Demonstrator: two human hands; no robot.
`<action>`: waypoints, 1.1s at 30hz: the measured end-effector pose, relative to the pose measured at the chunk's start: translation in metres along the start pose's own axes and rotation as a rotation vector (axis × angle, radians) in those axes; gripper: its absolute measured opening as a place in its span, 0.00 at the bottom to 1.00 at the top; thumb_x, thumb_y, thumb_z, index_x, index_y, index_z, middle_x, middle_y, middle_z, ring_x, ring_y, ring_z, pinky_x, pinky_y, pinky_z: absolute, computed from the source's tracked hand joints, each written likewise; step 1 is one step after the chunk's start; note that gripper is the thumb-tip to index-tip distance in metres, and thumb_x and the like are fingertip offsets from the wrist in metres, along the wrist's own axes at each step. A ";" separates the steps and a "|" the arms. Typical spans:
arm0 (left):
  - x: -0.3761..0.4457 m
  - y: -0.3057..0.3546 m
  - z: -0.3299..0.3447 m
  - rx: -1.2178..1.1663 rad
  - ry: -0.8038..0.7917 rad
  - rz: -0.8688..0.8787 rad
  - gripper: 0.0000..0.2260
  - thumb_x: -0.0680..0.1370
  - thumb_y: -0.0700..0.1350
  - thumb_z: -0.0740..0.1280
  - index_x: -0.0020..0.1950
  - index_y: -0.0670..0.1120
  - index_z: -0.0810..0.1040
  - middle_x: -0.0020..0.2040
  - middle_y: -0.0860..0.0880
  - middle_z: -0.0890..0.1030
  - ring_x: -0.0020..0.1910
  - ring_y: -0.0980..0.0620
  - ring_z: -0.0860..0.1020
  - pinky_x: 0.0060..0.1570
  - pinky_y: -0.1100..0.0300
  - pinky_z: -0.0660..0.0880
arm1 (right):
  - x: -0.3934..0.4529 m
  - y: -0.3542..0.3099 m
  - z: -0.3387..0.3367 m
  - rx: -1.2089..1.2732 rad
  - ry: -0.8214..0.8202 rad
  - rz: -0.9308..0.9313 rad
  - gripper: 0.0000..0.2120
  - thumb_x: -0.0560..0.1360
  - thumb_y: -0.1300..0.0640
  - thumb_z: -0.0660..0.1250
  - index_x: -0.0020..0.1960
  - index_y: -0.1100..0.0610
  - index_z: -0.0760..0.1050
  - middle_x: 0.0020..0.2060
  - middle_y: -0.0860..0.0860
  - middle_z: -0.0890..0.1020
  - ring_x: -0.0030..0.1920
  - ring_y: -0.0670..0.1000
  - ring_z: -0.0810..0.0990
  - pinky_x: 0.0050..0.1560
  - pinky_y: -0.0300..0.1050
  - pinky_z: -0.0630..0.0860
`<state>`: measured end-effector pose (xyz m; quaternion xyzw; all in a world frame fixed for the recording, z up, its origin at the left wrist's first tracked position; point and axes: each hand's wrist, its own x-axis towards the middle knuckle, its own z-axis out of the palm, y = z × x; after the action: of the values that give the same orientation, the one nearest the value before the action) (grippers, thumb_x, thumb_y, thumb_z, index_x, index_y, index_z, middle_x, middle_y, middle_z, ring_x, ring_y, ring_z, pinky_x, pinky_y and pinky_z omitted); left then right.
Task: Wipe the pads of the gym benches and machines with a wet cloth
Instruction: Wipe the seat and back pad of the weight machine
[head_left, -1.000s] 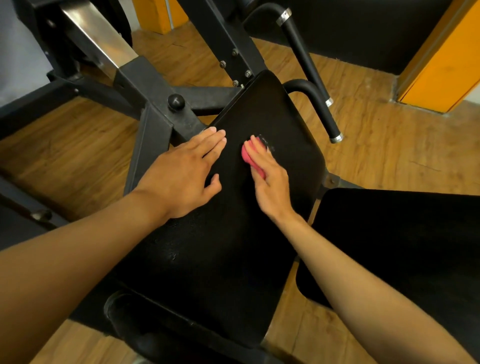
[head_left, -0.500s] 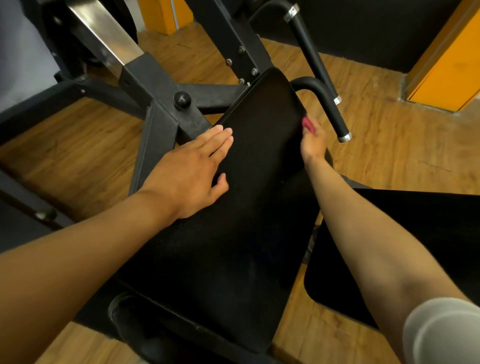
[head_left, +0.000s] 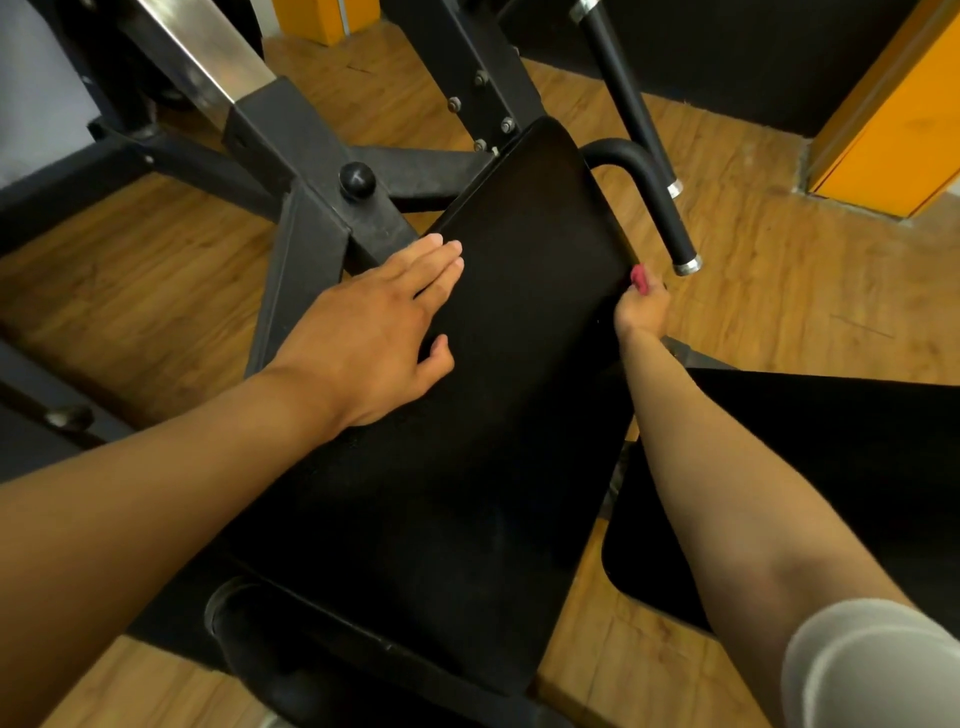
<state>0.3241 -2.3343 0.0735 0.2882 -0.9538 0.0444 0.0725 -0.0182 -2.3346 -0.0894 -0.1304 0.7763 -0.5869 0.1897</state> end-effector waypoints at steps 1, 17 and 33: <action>0.000 0.000 -0.001 0.004 0.001 -0.002 0.32 0.82 0.57 0.54 0.84 0.46 0.53 0.85 0.53 0.50 0.83 0.57 0.46 0.71 0.57 0.66 | -0.006 -0.003 0.002 -0.007 0.003 -0.015 0.19 0.83 0.61 0.58 0.71 0.51 0.76 0.67 0.48 0.79 0.70 0.49 0.74 0.77 0.43 0.62; -0.001 0.000 0.003 0.008 0.000 -0.003 0.32 0.82 0.56 0.53 0.84 0.45 0.54 0.85 0.53 0.51 0.83 0.57 0.46 0.69 0.54 0.71 | -0.180 0.008 -0.021 -0.096 -0.368 -0.726 0.19 0.84 0.65 0.57 0.73 0.63 0.72 0.75 0.57 0.70 0.78 0.46 0.64 0.80 0.47 0.59; 0.000 0.001 0.001 0.005 0.008 -0.002 0.31 0.82 0.55 0.54 0.84 0.45 0.55 0.85 0.53 0.51 0.83 0.57 0.47 0.70 0.53 0.70 | -0.292 0.045 -0.070 -0.230 -0.756 -1.091 0.22 0.83 0.66 0.57 0.76 0.60 0.67 0.78 0.54 0.66 0.79 0.61 0.62 0.80 0.61 0.55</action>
<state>0.3235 -2.3338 0.0721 0.2892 -0.9531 0.0478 0.0756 0.2124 -2.1380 -0.0751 -0.7196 0.5369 -0.4265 0.1095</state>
